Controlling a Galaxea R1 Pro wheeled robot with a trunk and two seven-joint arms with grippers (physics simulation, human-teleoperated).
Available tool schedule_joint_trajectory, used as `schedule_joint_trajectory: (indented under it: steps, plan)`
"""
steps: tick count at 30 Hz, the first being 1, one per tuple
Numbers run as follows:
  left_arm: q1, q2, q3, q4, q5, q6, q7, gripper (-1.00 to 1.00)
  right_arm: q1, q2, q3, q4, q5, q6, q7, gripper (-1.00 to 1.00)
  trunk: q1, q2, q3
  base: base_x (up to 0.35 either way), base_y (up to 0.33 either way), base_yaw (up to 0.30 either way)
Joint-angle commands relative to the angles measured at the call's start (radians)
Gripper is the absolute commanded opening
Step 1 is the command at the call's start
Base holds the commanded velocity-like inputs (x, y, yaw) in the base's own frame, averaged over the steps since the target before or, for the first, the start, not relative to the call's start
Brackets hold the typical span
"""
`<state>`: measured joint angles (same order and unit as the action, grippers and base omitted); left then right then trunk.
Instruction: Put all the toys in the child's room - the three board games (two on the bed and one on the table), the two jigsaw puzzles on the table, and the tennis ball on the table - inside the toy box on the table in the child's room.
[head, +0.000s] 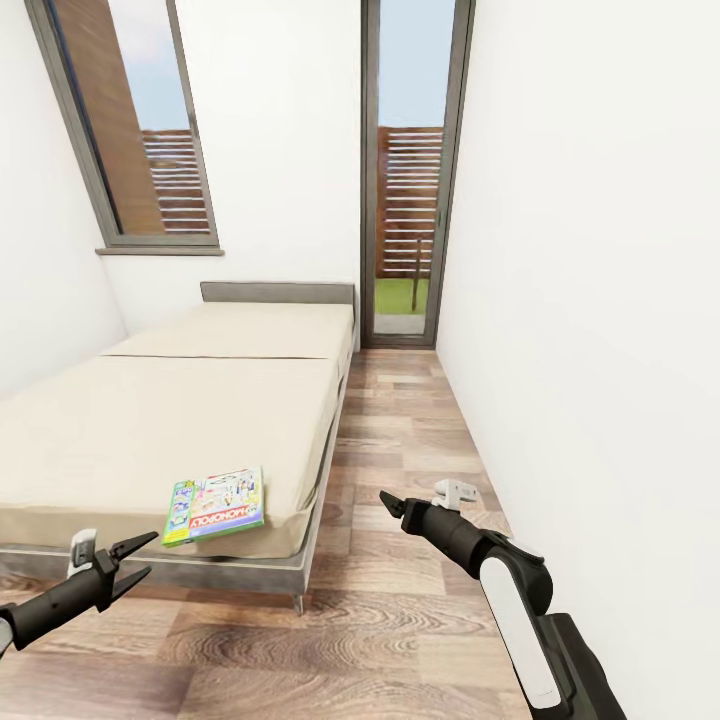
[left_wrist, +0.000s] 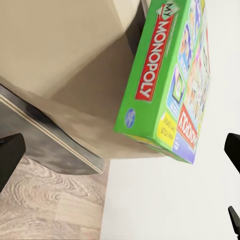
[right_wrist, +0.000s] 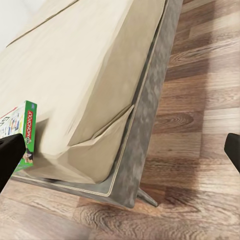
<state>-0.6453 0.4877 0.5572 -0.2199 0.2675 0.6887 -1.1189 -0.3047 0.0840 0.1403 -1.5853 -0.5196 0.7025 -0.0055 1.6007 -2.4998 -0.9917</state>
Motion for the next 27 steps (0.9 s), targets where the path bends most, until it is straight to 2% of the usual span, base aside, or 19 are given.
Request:
schedule_joint_trajectory:
  steps: [1,9,27]
  plan:
    - [0.000,0.000,-0.002,0.001,0.005,0.007,-0.001,1.00,-0.001,0.000,-0.001,-0.001,-0.002,0.005,-0.001,1.00,0.000,0.000,-0.001,0.000,0.000,0.000]
    - [0.000,-0.003,-0.005,0.000,0.003,0.006,-0.010,1.00,-0.001,0.000,-0.001,-0.001,-0.002,0.005,-0.001,1.00,0.000,0.000,-0.001,0.000,0.000,0.000]
    - [0.000,-0.006,-0.006,-0.001,-0.003,-0.035,-0.087,1.00,-0.001,0.000,-0.001,-0.001,-0.002,0.005,-0.001,1.00,0.000,0.000,-0.001,0.000,0.000,0.000]
